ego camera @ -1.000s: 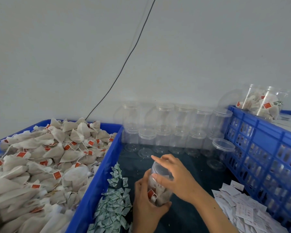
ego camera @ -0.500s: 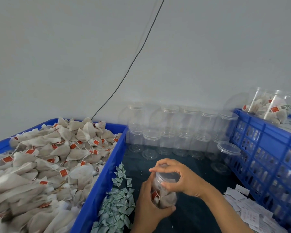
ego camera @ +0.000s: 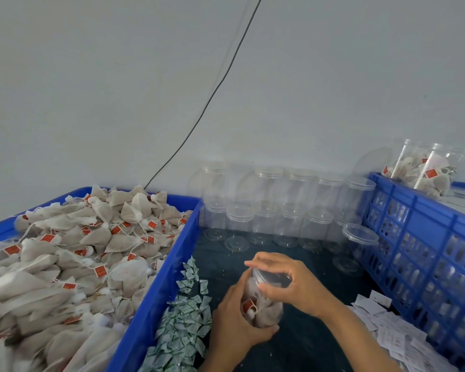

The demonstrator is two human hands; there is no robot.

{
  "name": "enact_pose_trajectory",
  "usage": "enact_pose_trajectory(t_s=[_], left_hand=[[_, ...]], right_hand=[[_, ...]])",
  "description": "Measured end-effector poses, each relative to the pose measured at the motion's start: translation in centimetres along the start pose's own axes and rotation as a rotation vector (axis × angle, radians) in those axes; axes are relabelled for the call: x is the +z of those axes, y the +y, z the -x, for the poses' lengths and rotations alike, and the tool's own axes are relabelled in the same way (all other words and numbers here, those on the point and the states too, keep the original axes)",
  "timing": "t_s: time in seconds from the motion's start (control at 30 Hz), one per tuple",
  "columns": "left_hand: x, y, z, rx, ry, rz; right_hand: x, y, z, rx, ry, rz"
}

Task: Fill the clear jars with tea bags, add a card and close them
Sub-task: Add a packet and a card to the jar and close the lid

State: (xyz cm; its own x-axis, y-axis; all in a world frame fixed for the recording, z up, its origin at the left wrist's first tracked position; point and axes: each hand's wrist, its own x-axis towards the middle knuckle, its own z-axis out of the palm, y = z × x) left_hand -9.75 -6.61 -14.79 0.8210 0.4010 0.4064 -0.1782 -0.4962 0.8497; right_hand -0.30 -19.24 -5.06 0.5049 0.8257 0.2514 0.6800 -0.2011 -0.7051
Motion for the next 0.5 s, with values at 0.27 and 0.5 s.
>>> enact_pose_trajectory(t_s=[0.27, 0.5], left_hand=[[-0.5, -1.1, -0.6, -0.03, -0.183, 0.163], [0.6, -0.1, -0.5, -0.044, -0.085, 0.134]], right_hand=[[-1.1, -0.2, -0.5, -0.112, -0.184, -0.031], [0.2, -0.4, -0.5, 0.012, 0.045, 0.06]])
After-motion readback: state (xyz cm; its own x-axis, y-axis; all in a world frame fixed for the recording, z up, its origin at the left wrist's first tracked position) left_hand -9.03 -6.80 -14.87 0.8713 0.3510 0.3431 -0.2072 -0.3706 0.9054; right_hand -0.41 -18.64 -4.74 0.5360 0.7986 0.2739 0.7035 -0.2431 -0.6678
